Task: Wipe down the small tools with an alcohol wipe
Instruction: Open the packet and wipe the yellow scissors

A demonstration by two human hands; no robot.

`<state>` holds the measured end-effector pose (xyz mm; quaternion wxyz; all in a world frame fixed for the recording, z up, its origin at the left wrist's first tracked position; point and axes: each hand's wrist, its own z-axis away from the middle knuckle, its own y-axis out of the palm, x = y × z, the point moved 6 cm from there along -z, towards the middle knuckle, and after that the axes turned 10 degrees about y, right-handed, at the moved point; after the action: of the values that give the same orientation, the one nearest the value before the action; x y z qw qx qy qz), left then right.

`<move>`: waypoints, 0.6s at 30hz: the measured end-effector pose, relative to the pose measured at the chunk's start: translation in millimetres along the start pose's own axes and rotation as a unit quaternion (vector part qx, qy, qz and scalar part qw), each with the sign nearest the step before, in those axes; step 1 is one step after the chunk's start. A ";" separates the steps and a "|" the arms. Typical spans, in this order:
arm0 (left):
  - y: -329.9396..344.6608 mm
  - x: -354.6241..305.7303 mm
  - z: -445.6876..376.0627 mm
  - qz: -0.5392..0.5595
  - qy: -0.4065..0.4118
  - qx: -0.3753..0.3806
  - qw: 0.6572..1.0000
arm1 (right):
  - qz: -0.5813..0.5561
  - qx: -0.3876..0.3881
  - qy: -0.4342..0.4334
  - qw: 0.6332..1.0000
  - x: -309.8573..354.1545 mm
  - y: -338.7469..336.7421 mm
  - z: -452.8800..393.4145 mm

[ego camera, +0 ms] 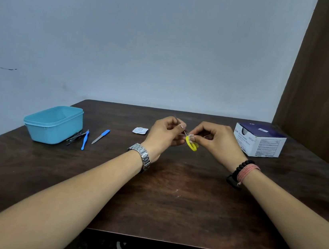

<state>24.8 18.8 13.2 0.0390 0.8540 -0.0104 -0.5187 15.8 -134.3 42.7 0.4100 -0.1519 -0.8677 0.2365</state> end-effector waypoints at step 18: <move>2.0 3.0 1.0 -0.023 -0.002 0.007 1.000 | 0.004 0.005 -0.004 1.000 1.3 2.3 0.0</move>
<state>25.3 16.6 10.2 0.0211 0.8531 0.0059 -0.5214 15.1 -131.8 42.3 0.4066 -0.1528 -0.8673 0.2433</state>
